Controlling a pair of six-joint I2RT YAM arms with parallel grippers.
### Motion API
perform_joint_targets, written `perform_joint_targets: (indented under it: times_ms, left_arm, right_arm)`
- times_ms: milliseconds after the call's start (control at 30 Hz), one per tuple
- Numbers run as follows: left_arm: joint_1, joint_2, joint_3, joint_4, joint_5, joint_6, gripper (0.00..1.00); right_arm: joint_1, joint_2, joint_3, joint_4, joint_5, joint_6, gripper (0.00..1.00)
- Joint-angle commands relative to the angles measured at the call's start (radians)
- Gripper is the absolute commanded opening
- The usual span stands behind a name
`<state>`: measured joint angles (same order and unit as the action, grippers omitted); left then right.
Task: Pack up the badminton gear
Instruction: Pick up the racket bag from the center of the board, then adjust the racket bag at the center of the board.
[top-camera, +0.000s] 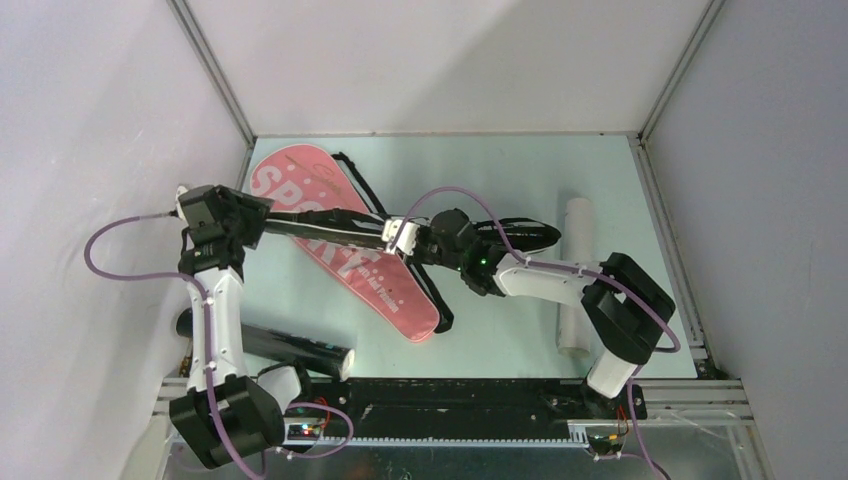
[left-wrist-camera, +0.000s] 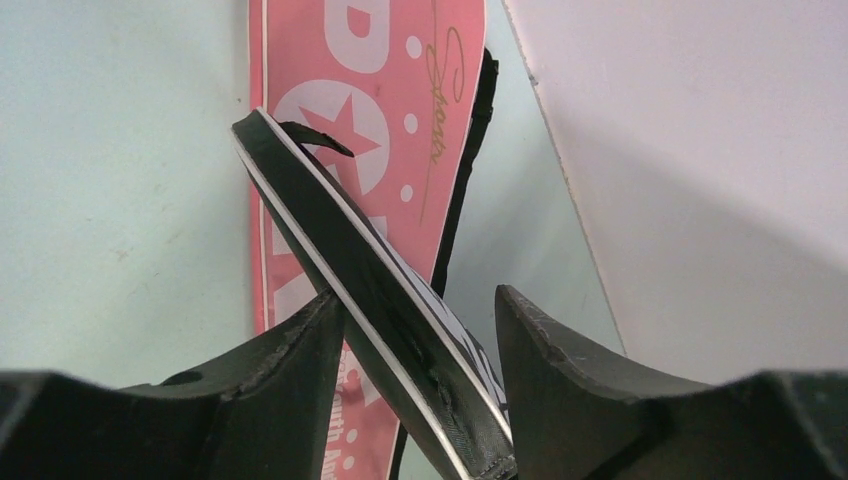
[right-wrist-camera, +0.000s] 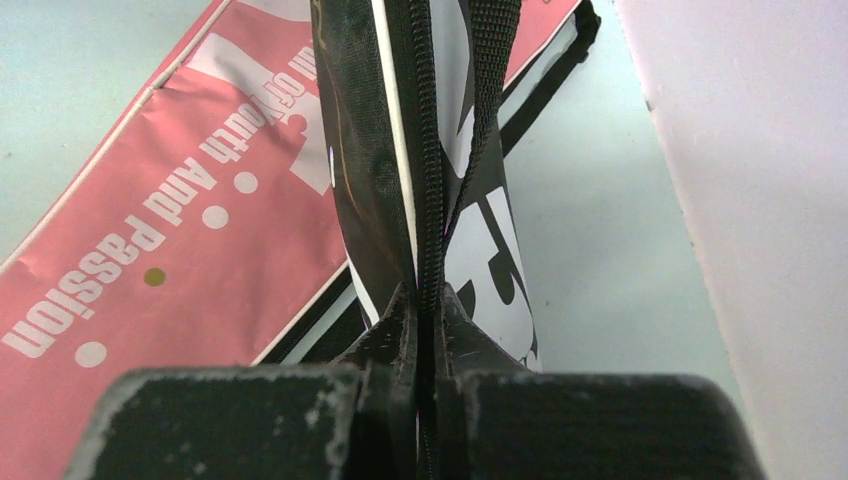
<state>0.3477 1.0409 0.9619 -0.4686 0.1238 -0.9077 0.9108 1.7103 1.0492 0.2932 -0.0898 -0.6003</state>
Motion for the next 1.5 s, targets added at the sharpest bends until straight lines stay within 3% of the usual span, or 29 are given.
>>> perform_joint_targets:
  times_ms: [0,133,233,400,567,833,1200,1400,1467]
  left_arm:
    - [0.005,0.007,0.016,0.062,0.05,0.014,0.59]
    - [0.005,0.023,0.008,0.069,0.063,0.01,0.58]
    - [0.005,0.037,0.01,0.083,0.088,0.009,0.51]
    - [0.005,0.036,0.009,0.106,0.109,0.01,0.23]
    - [0.005,0.027,0.0,0.129,0.127,0.006,0.03]
    - [0.005,0.027,-0.013,0.15,0.132,-0.024,0.0]
    - [0.005,0.022,-0.02,0.147,0.141,-0.031,0.0]
    - [0.005,0.013,-0.032,0.149,0.144,-0.032,0.0]
    - [0.005,0.012,-0.033,0.147,0.146,-0.03,0.0]
  right_arm:
    - [0.015,-0.056,-0.029,0.088,-0.032,0.053,0.0]
    - [0.017,-0.062,-0.039,0.087,-0.06,0.049,0.01]
    - [0.019,-0.069,-0.048,0.09,-0.079,0.046,0.01]
    - [0.02,-0.074,-0.056,0.101,-0.089,0.069,0.04]
    - [0.016,-0.116,-0.052,0.119,-0.09,0.156,0.21]
    - [-0.01,-0.179,-0.051,0.091,-0.165,0.256,0.47]
    - [-0.041,-0.071,0.048,0.066,-0.181,0.288,0.55]
    - [-0.038,0.011,0.121,0.044,-0.157,0.297,0.53]
    - [-0.033,0.031,0.127,0.063,-0.125,0.305,0.49]
